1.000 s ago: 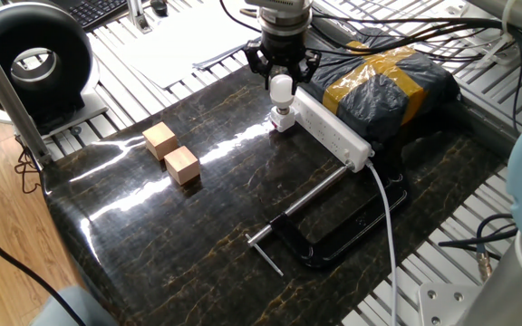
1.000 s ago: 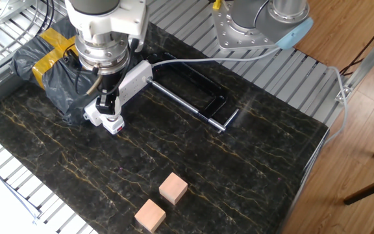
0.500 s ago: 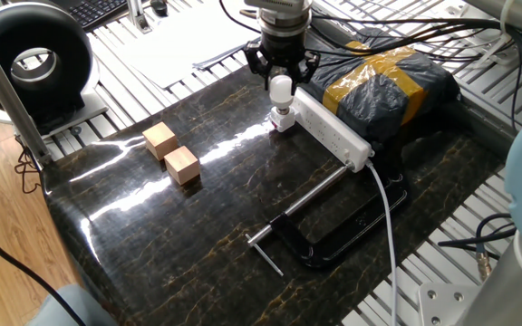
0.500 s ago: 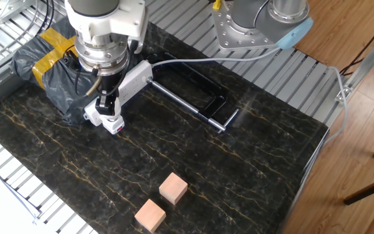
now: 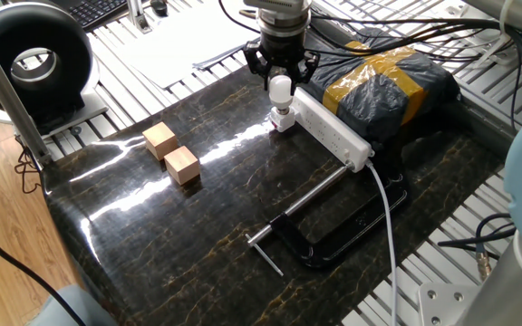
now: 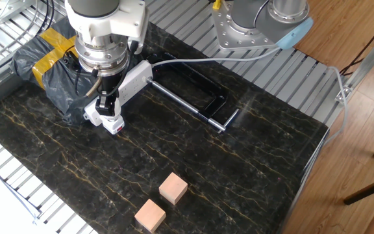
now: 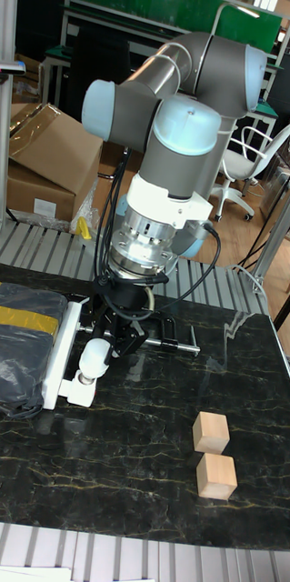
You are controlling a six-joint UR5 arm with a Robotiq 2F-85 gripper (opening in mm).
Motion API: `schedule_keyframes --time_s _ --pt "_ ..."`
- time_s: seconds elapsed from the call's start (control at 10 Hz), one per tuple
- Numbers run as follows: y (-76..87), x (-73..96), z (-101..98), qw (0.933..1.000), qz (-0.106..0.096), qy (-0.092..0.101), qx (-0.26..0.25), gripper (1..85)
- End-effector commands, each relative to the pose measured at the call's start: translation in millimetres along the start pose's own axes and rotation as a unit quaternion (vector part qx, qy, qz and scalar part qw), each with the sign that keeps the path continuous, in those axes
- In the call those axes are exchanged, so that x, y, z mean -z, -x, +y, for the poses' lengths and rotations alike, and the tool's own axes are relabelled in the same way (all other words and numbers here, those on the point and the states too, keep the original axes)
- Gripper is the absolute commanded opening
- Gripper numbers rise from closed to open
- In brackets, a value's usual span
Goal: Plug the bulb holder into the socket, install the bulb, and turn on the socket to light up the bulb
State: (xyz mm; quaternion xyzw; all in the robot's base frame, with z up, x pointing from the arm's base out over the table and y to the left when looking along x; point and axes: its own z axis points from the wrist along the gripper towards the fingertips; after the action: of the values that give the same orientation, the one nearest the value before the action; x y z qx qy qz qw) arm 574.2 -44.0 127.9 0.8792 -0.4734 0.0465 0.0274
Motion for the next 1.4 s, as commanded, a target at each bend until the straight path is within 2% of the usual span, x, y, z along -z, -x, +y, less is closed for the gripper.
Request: schedule_keyframes --time_s 0.0,0.6,0.9,1.3 --pt "-0.2 -0.4 -1.0 1.0000 -0.003 -0.004 -0.003 1.0" --pt "0.2 -5.6 -4.9 0.9999 -0.006 -0.007 -0.007 1.0" --pt "3.0 -7.0 3.9 0.9998 -0.015 0.005 -0.013 1.0" --pt "4.5 -8.2 2.7 0.9996 -0.015 0.005 -0.023 1.0"
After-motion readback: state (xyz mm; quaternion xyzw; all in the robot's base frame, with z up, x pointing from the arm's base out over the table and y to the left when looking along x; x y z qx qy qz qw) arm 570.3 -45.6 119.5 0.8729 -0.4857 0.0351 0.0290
